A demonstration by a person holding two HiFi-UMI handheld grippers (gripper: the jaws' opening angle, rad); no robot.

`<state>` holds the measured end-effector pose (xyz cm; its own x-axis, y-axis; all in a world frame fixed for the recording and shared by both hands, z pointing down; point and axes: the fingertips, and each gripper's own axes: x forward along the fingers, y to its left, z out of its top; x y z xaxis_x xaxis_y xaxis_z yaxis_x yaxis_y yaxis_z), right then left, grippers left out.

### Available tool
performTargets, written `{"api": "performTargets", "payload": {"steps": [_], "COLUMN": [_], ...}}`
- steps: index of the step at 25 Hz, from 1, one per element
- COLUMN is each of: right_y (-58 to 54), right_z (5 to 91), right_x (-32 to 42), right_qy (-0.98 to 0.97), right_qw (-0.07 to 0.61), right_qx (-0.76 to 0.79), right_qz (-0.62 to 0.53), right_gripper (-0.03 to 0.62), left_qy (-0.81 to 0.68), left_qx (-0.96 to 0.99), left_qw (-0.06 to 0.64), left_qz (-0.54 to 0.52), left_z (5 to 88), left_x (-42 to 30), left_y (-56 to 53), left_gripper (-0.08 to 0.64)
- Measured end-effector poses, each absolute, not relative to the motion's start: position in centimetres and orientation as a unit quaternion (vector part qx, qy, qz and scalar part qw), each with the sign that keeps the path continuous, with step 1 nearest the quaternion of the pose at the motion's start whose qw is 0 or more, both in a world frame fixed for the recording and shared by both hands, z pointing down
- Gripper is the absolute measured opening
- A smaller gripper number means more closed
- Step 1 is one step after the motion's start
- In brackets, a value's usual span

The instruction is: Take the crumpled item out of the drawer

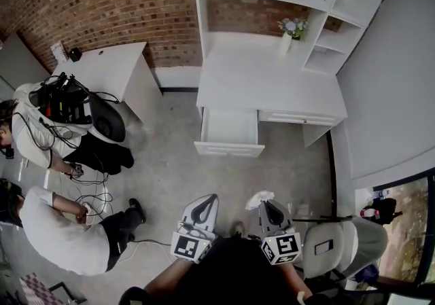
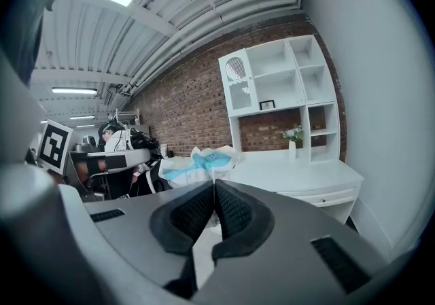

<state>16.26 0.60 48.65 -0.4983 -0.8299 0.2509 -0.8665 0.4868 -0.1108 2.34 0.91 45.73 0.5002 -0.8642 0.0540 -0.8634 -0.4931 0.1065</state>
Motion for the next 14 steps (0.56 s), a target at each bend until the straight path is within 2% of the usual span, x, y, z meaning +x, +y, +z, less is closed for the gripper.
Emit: {"api": "performTargets", "payload": {"steps": [14], "right_y": [1.16], "right_z": [48.63], "right_x": [15.55], "right_qy": [-0.858], "right_qw": [0.074], "right_qx": [0.498], "right_qz": [0.101], "right_gripper": [0.017], "left_qy": [-0.505], "left_qx": [0.859], "left_qw": [0.077], "left_qz": [-0.022], "left_z": [45.52], "left_x": [1.33], "left_y": [1.33], "left_gripper": [0.023]}}
